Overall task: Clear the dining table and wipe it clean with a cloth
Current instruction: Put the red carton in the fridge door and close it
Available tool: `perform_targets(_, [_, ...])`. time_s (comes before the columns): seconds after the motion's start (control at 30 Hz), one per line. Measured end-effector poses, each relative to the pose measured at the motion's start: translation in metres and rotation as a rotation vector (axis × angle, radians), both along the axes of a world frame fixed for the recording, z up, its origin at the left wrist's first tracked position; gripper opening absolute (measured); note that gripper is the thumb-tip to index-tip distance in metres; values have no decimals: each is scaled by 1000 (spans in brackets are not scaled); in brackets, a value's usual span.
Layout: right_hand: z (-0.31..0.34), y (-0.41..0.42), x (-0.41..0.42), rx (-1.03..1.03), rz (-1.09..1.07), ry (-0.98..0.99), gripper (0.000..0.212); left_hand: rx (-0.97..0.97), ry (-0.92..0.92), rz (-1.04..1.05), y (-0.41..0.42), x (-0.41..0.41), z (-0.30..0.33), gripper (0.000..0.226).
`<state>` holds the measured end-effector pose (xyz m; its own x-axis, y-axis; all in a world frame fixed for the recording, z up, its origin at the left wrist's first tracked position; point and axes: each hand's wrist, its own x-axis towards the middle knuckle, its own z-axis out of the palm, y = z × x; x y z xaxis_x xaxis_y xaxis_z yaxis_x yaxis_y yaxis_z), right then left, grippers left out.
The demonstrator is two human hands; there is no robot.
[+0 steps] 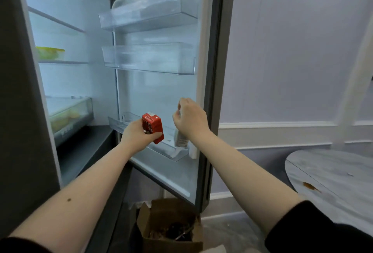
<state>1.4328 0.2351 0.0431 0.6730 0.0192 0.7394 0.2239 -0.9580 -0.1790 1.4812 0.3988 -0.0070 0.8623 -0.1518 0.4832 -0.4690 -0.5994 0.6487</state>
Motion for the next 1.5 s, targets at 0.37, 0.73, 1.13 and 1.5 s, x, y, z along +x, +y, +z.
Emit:
perform_targets(0.37, [-5, -10, 125, 84, 8, 48, 12, -94, 51, 47, 1, 123, 8, 56])
perform_targets(0.73, [-31, -13, 229, 178, 20, 261, 14, 117, 252, -19, -22, 224, -7, 52])
perform_targets(1.13, [-34, -21, 277, 113, 4, 559, 40, 265, 412, -190, -40, 279, -19, 56])
perform_targets(1.5, [-27, -52, 279, 255, 189, 717, 67, 232, 442, -255, -36, 293, -28, 54])
